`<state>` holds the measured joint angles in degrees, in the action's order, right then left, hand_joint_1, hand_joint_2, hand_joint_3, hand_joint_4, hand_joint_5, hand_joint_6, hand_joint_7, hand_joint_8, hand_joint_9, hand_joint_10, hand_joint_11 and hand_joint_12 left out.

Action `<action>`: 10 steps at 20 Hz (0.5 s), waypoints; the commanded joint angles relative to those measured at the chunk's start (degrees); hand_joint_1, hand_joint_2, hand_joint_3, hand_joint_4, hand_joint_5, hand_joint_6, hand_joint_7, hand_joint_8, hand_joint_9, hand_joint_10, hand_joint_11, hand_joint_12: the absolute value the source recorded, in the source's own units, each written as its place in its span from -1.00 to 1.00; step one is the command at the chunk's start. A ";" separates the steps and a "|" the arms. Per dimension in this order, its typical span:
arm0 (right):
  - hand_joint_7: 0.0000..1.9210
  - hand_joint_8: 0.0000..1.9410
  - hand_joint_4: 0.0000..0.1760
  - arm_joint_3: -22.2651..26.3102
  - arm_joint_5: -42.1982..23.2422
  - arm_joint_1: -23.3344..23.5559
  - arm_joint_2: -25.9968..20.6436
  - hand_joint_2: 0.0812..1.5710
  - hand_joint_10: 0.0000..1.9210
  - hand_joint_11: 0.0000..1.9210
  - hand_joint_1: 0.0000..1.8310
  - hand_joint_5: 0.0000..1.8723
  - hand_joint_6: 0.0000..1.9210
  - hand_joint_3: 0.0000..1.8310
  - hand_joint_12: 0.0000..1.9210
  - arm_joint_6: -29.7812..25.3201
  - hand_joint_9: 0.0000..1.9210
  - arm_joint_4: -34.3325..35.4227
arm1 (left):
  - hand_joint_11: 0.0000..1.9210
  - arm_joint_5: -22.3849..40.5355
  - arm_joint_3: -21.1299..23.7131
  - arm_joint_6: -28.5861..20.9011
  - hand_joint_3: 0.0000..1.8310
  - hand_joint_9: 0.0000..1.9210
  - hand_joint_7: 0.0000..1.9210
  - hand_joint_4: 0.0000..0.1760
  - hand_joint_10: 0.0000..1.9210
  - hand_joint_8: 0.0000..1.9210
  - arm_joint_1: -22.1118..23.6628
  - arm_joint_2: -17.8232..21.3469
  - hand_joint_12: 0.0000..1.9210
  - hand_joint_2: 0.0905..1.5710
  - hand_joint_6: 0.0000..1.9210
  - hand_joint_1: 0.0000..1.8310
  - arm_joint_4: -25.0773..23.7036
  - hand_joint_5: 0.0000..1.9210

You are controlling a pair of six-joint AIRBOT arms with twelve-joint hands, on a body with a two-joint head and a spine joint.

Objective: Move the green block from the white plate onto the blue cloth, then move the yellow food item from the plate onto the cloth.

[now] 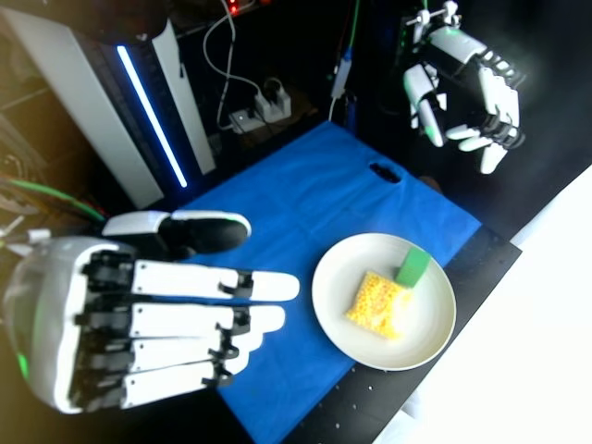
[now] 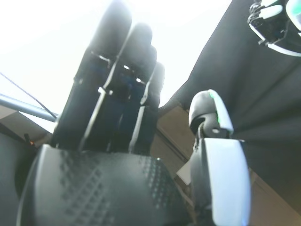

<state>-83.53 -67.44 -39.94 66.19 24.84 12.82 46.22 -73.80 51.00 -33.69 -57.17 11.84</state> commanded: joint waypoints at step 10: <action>-0.38 -0.99 -0.36 -0.57 -6.83 0.94 1.06 0.07 -0.99 -0.90 -0.11 -0.34 -0.99 -0.99 0.24 -0.44 -0.45 0.42 | -0.84 -3.25 -5.56 -8.46 -1.00 -0.58 -0.56 -0.28 -0.99 -0.99 4.60 -2.31 -0.70 0.16 -1.00 -0.21 -8.00 -0.73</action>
<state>-83.83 -67.61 -39.77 67.42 24.86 12.60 36.84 -79.35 42.85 -29.54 -59.48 2.52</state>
